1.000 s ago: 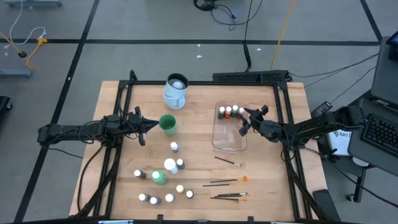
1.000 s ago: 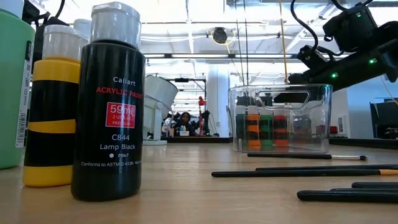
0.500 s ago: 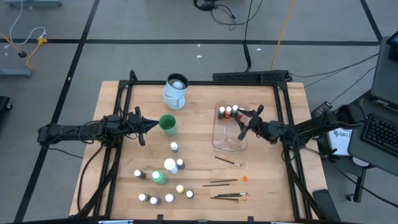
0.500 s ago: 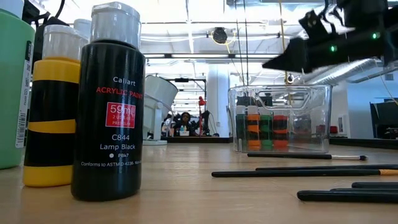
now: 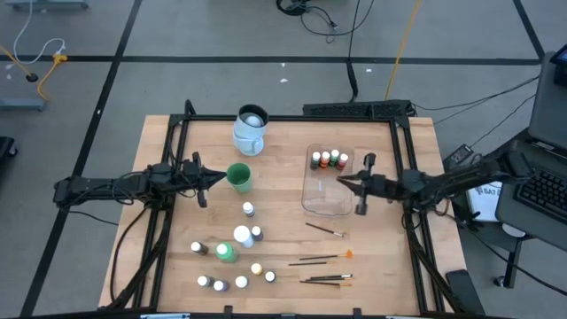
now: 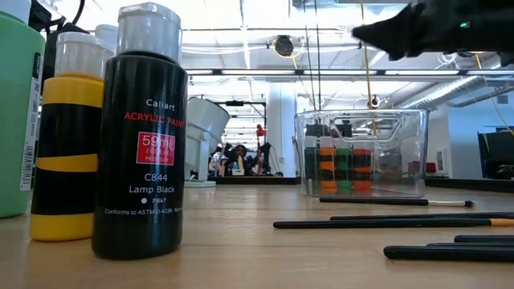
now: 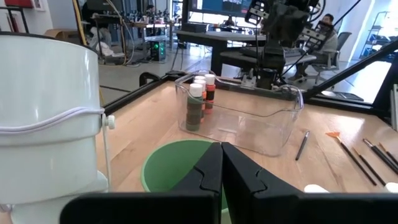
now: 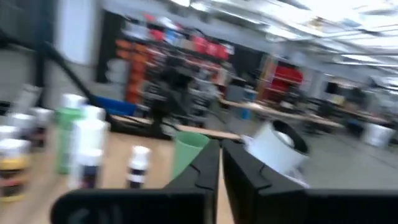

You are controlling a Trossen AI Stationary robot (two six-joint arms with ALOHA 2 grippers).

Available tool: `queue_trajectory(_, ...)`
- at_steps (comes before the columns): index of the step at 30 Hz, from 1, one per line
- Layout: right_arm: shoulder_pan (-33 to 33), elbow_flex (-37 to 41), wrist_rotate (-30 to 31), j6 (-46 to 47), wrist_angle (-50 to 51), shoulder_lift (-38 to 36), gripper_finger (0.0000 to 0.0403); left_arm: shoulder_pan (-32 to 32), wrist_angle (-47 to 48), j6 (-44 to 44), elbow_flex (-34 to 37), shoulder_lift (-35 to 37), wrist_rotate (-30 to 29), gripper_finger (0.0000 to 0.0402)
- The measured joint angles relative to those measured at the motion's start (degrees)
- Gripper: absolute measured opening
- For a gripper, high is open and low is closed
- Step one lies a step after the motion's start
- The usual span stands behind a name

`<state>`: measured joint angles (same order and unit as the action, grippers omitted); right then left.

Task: Pick & Place Paint Supplies
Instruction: Put the white and black paint bottle into the transparent bin

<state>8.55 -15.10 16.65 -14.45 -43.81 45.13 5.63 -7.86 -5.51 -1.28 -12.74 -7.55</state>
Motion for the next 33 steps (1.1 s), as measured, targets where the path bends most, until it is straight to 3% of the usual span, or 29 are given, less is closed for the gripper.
queue_trajectory(5, -0.41, 3.75, -1.48, 3.97, 9.27, -10.48, 0.0010, 0.00, 0.00, 0.01, 0.01, 0.00, 0.00, 0.0005)
queue_trajectory(14, -2.00, 6.96, -3.68, 4.98, 15.85, -23.56, 0.0001, 0.00, -0.04, -0.81, 0.02, -0.01, 0.00, 0.0005)
queue_trajectory(21, -7.78, 7.03, -11.02, 9.40, 24.73, -29.84, 0.0001, 0.00, -0.09, -0.23, 0.02, -0.01, -0.47, 0.0005)
queue_trajectory(33, -12.32, 13.97, -10.89, 10.39, 16.04, -31.40, 0.0001, 0.02, 1.83, -0.62, 0.01, -0.02, -0.17, 0.0005)
